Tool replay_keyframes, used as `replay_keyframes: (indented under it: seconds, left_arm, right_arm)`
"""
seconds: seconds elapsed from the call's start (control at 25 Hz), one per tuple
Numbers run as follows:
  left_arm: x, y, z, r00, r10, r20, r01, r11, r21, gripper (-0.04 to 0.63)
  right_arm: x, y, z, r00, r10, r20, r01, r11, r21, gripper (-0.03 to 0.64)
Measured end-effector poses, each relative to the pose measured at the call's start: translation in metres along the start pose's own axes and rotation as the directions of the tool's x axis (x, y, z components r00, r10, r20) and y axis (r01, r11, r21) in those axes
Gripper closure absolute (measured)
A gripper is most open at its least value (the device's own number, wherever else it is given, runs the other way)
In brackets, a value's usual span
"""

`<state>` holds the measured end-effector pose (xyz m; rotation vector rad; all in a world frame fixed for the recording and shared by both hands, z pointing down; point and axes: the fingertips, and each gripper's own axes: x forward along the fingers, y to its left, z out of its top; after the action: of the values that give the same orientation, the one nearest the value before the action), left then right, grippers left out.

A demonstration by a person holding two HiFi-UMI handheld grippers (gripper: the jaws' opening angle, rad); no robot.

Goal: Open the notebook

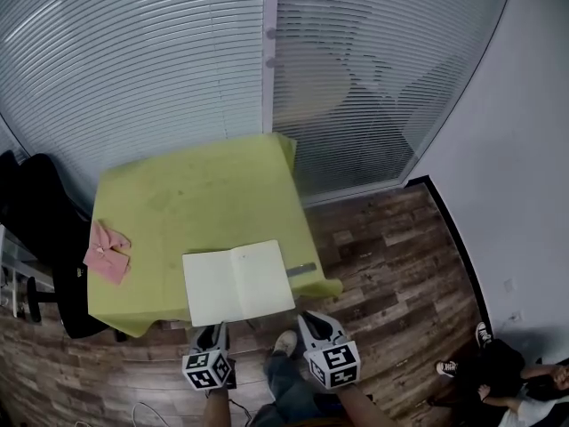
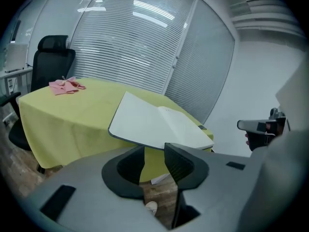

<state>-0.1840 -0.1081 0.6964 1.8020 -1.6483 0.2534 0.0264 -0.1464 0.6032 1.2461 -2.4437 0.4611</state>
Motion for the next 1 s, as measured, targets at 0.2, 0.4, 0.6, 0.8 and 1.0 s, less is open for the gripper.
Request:
replay_keyframes:
  seconds: [0.2,0.4,0.6,0.8,1.0]
  left_arm:
    - [0.003,0.01,-0.006,1.0,-0.008,0.009,0.009,0.996,-0.088,0.451]
    - [0.009,0.021,-0.021,1.0,-0.007,-0.008,0.005,0.974,-0.226,0.411]
    - [0.005,0.032,-0.022,0.999,0.044,-0.031,-0.049,0.975,-0.216,0.319]
    - [-0.019,0.028,-0.009,0.997,0.076,0.008,-0.075,0.992,-0.104,0.321]
    - [-0.041,0.001,0.014,0.996,0.056,0.072,-0.062,0.994,0.095,0.35]
  right_arm:
    - [0.003,0.0,0.002,1.0,-0.003,0.016,0.003,1.0,0.023,0.583]
    - [-0.001,0.0,0.007,0.999,-0.008,0.031,0.008,1.0,0.018,0.584]
    - [-0.011,-0.003,0.008,0.999,-0.019,0.039,0.019,1.0,0.019,0.586]
    - [-0.025,0.004,0.018,0.995,-0.029,0.092,0.031,0.999,-0.021,0.595]
    - [-0.038,0.014,0.024,0.992,-0.036,0.125,0.043,0.997,-0.057,0.603]
